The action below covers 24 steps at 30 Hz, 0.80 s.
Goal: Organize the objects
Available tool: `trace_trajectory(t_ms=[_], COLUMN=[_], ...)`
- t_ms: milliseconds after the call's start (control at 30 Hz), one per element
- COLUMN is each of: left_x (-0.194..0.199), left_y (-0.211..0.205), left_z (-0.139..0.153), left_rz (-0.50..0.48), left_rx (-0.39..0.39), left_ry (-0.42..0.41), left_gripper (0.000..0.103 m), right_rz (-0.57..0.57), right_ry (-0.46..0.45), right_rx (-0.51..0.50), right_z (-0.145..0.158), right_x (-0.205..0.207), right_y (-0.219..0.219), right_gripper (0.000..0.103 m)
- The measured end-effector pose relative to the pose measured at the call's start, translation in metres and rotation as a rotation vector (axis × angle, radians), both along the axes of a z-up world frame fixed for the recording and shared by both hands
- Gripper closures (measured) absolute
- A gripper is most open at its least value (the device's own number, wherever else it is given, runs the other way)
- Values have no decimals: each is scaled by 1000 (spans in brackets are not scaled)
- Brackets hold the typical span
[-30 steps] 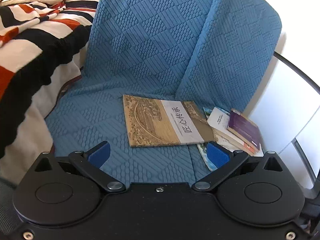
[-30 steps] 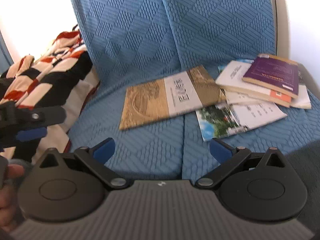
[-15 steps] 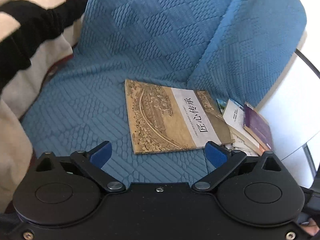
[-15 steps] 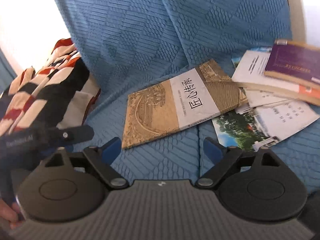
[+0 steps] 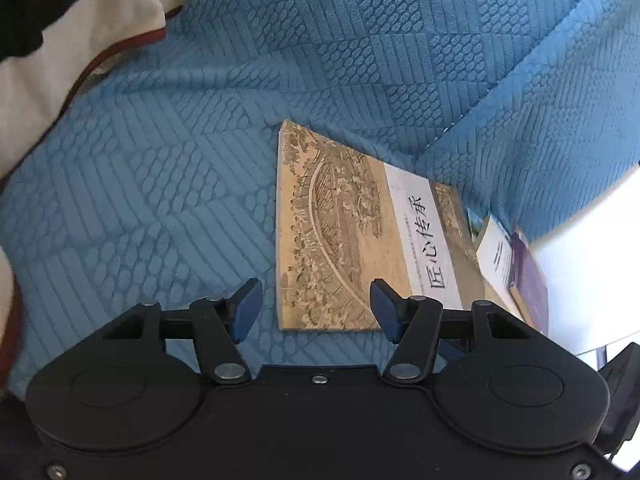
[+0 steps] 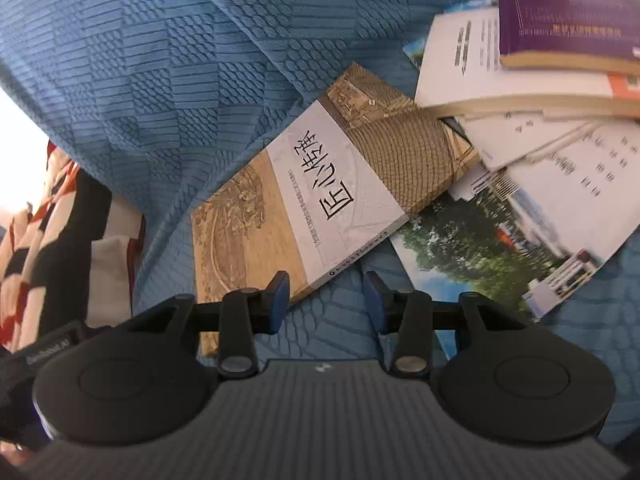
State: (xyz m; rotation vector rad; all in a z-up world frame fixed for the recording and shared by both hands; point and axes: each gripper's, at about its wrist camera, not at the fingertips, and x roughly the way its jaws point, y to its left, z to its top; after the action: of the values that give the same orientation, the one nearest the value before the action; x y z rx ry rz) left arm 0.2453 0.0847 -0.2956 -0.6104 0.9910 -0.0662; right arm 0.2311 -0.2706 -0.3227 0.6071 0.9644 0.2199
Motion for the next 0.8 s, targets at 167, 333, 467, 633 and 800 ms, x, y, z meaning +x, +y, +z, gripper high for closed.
trace_trajectory(t_ms=[167, 333, 467, 633, 800], left_x=[8, 5, 1, -10, -9], left_y=[-6, -13, -12, -6, -17], left_z=[-11, -5, 6, 15, 10], left_rz=[4, 13, 28, 70, 87], left_rx=[-48, -75, -161, -272, -363], left_ry=[41, 33, -1, -48, -26], left_gripper=[52, 51, 51, 43, 43], right_rz=[-55, -118, -152, -132, -111], right_ry=[23, 29, 48, 6, -8], right_rx=[25, 55, 148, 271, 307], right_z=[-10, -13, -15, -5, 3], right_x=[10, 15, 15, 11, 13], right_y=[2, 0, -8, -13, -12], right_gripper=[61, 58, 58, 58, 67])
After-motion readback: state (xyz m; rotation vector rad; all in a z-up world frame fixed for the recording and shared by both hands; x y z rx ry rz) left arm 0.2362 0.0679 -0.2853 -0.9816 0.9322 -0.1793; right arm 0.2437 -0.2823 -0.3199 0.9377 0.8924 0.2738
